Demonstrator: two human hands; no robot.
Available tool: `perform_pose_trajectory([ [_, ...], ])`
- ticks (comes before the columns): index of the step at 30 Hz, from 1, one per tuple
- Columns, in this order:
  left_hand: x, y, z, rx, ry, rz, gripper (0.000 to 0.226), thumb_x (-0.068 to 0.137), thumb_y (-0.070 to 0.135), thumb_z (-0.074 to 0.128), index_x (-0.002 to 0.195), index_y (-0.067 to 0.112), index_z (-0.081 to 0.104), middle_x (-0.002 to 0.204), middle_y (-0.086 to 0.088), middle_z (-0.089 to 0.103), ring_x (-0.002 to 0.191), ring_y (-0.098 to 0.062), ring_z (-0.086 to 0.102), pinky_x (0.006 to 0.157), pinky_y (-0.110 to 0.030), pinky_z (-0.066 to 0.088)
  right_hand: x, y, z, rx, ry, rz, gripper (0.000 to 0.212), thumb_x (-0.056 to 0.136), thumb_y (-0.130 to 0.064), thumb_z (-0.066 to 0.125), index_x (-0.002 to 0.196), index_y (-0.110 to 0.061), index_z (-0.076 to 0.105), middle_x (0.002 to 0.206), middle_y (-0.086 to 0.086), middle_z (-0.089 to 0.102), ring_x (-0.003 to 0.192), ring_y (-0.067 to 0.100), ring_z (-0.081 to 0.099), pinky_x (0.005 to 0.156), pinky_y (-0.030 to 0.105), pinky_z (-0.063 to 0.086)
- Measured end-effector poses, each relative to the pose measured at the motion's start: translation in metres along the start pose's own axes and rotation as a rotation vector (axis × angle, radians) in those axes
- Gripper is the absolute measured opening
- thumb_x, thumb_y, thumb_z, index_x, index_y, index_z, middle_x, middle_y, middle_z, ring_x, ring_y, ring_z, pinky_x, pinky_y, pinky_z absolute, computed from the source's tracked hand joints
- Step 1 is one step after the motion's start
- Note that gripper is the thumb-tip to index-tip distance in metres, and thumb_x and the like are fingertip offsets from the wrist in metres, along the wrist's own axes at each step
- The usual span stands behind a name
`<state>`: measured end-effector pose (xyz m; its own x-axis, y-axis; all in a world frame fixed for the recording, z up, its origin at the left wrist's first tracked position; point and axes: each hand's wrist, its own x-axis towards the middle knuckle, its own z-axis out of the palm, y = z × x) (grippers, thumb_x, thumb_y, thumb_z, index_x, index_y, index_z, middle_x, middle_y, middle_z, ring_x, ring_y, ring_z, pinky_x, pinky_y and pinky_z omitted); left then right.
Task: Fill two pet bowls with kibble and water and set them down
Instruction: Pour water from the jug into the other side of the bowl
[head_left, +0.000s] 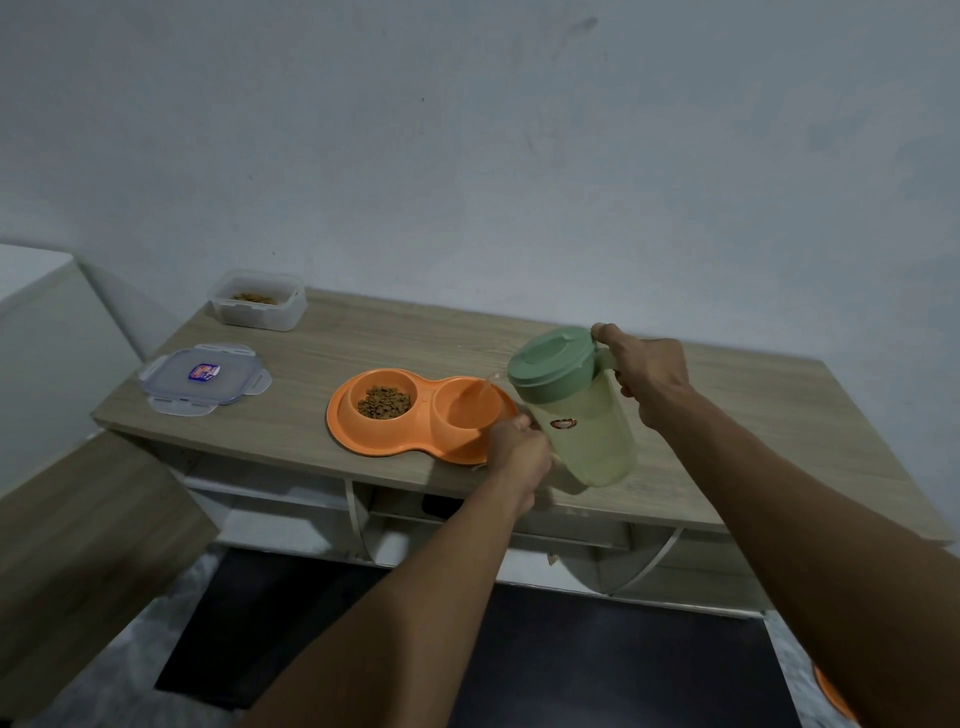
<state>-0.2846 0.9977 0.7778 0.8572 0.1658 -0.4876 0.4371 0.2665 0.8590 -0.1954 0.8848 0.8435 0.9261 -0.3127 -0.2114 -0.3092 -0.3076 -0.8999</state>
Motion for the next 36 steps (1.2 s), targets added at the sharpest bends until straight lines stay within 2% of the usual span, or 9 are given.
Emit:
perform_pose_trajectory([
  [2, 0.001, 0.000, 0.000, 0.002, -0.002, 0.004, 0.050, 0.091, -0.009, 0.038, 0.131, 0.015, 0.056, 0.081, 0.011, 0.060, 0.075, -0.005, 0.053, 0.091, -0.035, 0.051, 0.000, -0.001, 0.000, -0.006, 0.001, 0.003, 0.051, 0.065, -0.052, 0.078, 0.077, -0.004, 0.065, 0.075, 0.010, 0.063, 0.058, 0.023, 0.052, 0.062, 0.037, 0.046],
  [7, 0.004, -0.001, 0.000, -0.022, -0.009, 0.007, 0.046, 0.092, -0.008, 0.039, 0.127, 0.016, 0.058, 0.078, 0.011, 0.059, 0.070, -0.004, 0.050, 0.081, -0.031, 0.046, -0.001, -0.002, 0.000, -0.017, 0.003, 0.001, 0.050, 0.067, -0.052, 0.077, 0.077, -0.005, 0.065, 0.075, 0.010, 0.063, 0.060, 0.023, 0.053, 0.063, 0.037, 0.047],
  [12, 0.008, -0.002, 0.000, -0.023, -0.015, 0.010, 0.040, 0.093, -0.008, 0.040, 0.100, 0.025, 0.063, 0.082, 0.012, 0.062, 0.079, -0.004, 0.055, 0.090, -0.033, 0.049, 0.000, -0.004, 0.001, -0.017, -0.002, -0.002, 0.051, 0.066, -0.052, 0.078, 0.079, -0.004, 0.066, 0.078, 0.010, 0.065, 0.060, 0.023, 0.054, 0.065, 0.038, 0.048],
  [18, 0.013, -0.003, -0.001, -0.034, -0.018, 0.017, 0.043, 0.092, -0.008, 0.041, 0.118, 0.020, 0.061, 0.085, 0.013, 0.062, 0.083, -0.004, 0.056, 0.095, -0.035, 0.050, -0.001, -0.007, 0.002, -0.024, -0.008, -0.004, 0.055, 0.064, -0.053, 0.077, 0.084, -0.003, 0.068, 0.079, 0.011, 0.066, 0.061, 0.024, 0.055, 0.065, 0.039, 0.049],
  [22, 0.017, -0.004, -0.002, -0.016, -0.021, 0.024, 0.044, 0.092, -0.007, 0.039, 0.121, 0.020, 0.061, 0.088, 0.013, 0.063, 0.086, -0.005, 0.057, 0.096, -0.036, 0.051, -0.002, -0.008, 0.002, -0.035, -0.011, -0.010, 0.050, 0.063, -0.051, 0.076, 0.076, -0.004, 0.065, 0.071, 0.010, 0.062, 0.057, 0.024, 0.052, 0.065, 0.040, 0.047],
  [26, 0.020, -0.005, -0.002, -0.007, -0.024, 0.014, 0.048, 0.092, -0.007, 0.038, 0.124, 0.021, 0.060, 0.091, 0.011, 0.063, 0.088, -0.006, 0.058, 0.096, -0.037, 0.051, -0.001, -0.010, 0.004, -0.042, -0.011, -0.003, 0.051, 0.065, -0.051, 0.076, 0.078, -0.003, 0.065, 0.071, 0.009, 0.061, 0.056, 0.023, 0.052, 0.063, 0.037, 0.046],
  [30, 0.020, -0.003, -0.003, -0.008, -0.038, 0.013, 0.047, 0.093, -0.008, 0.038, 0.114, 0.026, 0.062, 0.089, 0.013, 0.062, 0.090, -0.008, 0.057, 0.091, -0.032, 0.050, 0.001, -0.010, 0.004, -0.043, -0.013, -0.009, 0.048, 0.066, -0.050, 0.077, 0.075, -0.004, 0.064, 0.069, 0.009, 0.060, 0.057, 0.023, 0.051, 0.063, 0.038, 0.046],
  [33, 0.021, -0.003, -0.004, -0.008, -0.043, 0.011, 0.048, 0.093, -0.008, 0.038, 0.128, 0.019, 0.057, 0.090, 0.013, 0.062, 0.089, -0.006, 0.057, 0.088, -0.031, 0.050, 0.002, -0.011, 0.006, -0.037, -0.015, -0.009, 0.048, 0.064, -0.049, 0.077, 0.074, -0.004, 0.065, 0.071, 0.010, 0.061, 0.058, 0.024, 0.052, 0.062, 0.037, 0.046],
  [36, 0.023, -0.004, -0.004, 0.003, -0.042, 0.017, 0.047, 0.092, -0.008, 0.039, 0.123, 0.021, 0.060, 0.089, 0.012, 0.062, 0.088, -0.006, 0.057, 0.088, -0.032, 0.050, 0.002, -0.011, 0.007, -0.043, -0.015, -0.005, 0.050, 0.064, -0.050, 0.077, 0.077, -0.003, 0.065, 0.072, 0.010, 0.062, 0.058, 0.024, 0.053, 0.061, 0.037, 0.046],
])
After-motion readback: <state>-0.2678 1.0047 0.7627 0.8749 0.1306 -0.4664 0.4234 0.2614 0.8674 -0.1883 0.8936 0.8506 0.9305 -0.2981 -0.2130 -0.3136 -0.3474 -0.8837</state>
